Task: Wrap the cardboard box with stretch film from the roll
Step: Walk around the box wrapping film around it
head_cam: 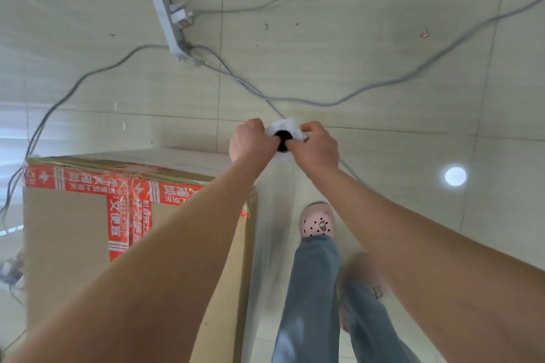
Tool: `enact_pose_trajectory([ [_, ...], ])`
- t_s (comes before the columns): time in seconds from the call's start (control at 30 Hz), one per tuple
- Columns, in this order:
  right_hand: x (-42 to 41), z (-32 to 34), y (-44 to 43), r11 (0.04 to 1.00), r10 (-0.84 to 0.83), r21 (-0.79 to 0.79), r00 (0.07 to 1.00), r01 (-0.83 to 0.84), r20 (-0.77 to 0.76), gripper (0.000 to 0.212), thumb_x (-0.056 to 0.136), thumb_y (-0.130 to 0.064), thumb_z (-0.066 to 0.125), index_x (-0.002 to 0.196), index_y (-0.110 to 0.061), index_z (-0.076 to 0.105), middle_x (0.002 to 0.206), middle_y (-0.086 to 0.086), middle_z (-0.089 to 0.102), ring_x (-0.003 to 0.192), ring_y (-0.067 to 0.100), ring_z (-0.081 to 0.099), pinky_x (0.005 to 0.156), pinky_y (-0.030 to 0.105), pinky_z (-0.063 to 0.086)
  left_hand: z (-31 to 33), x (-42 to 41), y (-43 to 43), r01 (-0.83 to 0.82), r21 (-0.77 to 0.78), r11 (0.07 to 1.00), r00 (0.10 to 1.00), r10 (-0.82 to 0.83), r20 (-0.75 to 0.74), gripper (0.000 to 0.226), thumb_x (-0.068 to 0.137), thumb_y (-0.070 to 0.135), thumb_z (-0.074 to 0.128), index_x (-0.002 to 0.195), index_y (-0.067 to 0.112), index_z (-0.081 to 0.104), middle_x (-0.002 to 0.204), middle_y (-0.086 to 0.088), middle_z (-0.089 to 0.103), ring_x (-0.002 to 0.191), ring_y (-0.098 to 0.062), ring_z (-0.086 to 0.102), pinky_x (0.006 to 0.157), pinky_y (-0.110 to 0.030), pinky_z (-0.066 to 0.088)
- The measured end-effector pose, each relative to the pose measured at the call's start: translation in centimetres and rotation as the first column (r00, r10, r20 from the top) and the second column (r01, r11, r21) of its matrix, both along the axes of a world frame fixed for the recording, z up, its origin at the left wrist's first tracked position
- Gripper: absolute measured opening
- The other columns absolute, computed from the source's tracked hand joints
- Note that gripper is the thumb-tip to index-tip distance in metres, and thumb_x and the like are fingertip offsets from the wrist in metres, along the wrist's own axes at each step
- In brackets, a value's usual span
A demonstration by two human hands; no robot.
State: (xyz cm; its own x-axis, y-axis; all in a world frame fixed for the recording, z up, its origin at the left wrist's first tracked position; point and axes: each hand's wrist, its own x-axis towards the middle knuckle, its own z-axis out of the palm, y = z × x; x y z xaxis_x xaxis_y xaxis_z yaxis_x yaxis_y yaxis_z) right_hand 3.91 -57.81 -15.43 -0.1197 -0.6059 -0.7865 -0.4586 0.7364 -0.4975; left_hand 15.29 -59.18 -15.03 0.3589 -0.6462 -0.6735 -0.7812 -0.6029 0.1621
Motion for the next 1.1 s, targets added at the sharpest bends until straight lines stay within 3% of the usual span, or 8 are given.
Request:
enact_pose_trajectory([
  [0.13, 2.0, 0.2, -1.6, 0.999, 0.025, -0.023, 1.000, -0.024, 0.011, 0.031, 0.078, -0.015, 0.062, 0.109, -0.021, 0.063, 0.105, 0.002, 0.067, 0.091, 0.021, 0.059, 0.071, 0.024, 0.040, 0.1, 2.4, -0.3, -0.029, 0.045, 0.999, 0.999, 0.030, -0.017, 0.020, 0.077, 0.030, 0.061, 0.083, 0.012, 0.058, 0.082, -0.006, 0.068, 0.079, -0.027, 0.067, 0.064, -0.031, 0.053],
  [0.33, 1.9, 0.2, -1.8, 0.997, 0.069, -0.022, 0.997, -0.069, -0.032, 0.029, 0.078, -0.012, 0.061, 0.105, -0.021, 0.064, 0.097, -0.001, 0.063, 0.089, 0.021, 0.059, 0.079, 0.030, 0.048, 0.2, 1.9, -1.6, 0.416, -0.013, 0.909, 0.908, -0.416, -0.039, 0.051, 0.084, 0.021, 0.063, 0.131, 0.017, 0.044, 0.123, -0.005, 0.052, 0.106, -0.028, 0.058, 0.071, -0.035, 0.044],
  [0.53, 1.6, 0.0, -2.7, 0.989, 0.150, -0.012, 0.989, -0.150, -0.007, 0.027, 0.079, -0.013, 0.059, 0.105, -0.021, 0.064, 0.086, -0.001, 0.062, 0.082, 0.022, 0.060, 0.076, 0.033, 0.049, 0.0, 0.3, -3.1, 0.590, 0.056, 0.805, 0.802, -0.593, 0.072, 0.028, 0.084, 0.017, 0.055, 0.111, 0.012, 0.051, 0.105, -0.010, 0.056, 0.098, -0.033, 0.060, 0.068, -0.035, 0.042],
  [0.67, 2.0, 0.3, -4.4, 0.970, 0.241, -0.012, 0.970, -0.242, -0.010, 0.031, 0.079, -0.016, 0.061, 0.109, -0.021, 0.065, 0.104, 0.002, 0.068, 0.095, 0.022, 0.063, 0.083, 0.036, 0.051, 0.5, 1.0, -4.2, 0.510, 0.079, 0.857, 0.854, -0.515, 0.070, 0.018, 0.086, 0.015, 0.051, 0.103, 0.011, 0.051, 0.098, -0.011, 0.057, 0.094, -0.032, 0.059, 0.065, -0.034, 0.040],
  [0.8, 3.3, 0.4, -5.9, 0.964, 0.266, -0.009, 0.963, -0.267, -0.027, 0.037, 0.079, -0.018, 0.062, 0.115, -0.023, 0.058, 0.116, 0.001, 0.062, 0.104, 0.022, 0.059, 0.077, 0.027, 0.043, 0.2, 2.6, -4.2, 0.083, 0.039, 0.996, 0.995, -0.085, 0.048, 0.010, 0.081, 0.018, 0.054, 0.086, 0.013, 0.047, 0.083, -0.007, 0.053, 0.076, -0.028, 0.052, 0.061, -0.030, 0.039],
  [0.93, 4.7, 0.3, -7.5, 0.969, 0.245, 0.035, 0.969, -0.245, 0.022, 0.040, 0.079, -0.019, 0.063, 0.118, -0.023, 0.056, 0.114, 0.001, 0.062, 0.103, 0.023, 0.059, 0.080, 0.028, 0.044, -0.1, 3.8, -3.7, -0.314, 0.011, 0.949, 0.949, 0.314, 0.009, 0.022, 0.077, 0.033, 0.054, 0.082, 0.011, 0.053, 0.084, -0.009, 0.068, 0.079, -0.031, 0.066, 0.070, -0.035, 0.055],
  [1.0, 5.2, 0.3, -8.3, 0.967, 0.252, 0.032, 0.967, -0.253, 0.031, 0.035, 0.080, -0.015, 0.062, 0.114, -0.021, 0.059, 0.109, 0.002, 0.064, 0.101, 0.023, 0.059, 0.079, 0.026, 0.043, -0.1, 4.3, -3.8, -0.316, 0.034, 0.948, 0.949, 0.315, 0.016, 0.026, 0.080, 0.035, 0.054, 0.089, 0.010, 0.055, 0.093, -0.013, 0.068, 0.089, -0.033, 0.065, 0.075, -0.035, 0.053],
  [1.1, 5.9, 0.2, -8.9, 0.959, 0.278, 0.042, 0.960, -0.279, 0.039, 0.036, 0.080, -0.013, 0.064, 0.115, -0.021, 0.062, 0.111, 0.003, 0.066, 0.104, 0.023, 0.061, 0.087, 0.029, 0.047, 0.2, 4.7, -4.8, -0.082, 0.032, 0.996, 0.997, 0.081, 0.019, 0.032, 0.087, 0.022, 0.057, 0.115, 0.009, 0.049, 0.111, -0.013, 0.060, 0.102, -0.034, 0.058, 0.071, -0.035, 0.043],
])
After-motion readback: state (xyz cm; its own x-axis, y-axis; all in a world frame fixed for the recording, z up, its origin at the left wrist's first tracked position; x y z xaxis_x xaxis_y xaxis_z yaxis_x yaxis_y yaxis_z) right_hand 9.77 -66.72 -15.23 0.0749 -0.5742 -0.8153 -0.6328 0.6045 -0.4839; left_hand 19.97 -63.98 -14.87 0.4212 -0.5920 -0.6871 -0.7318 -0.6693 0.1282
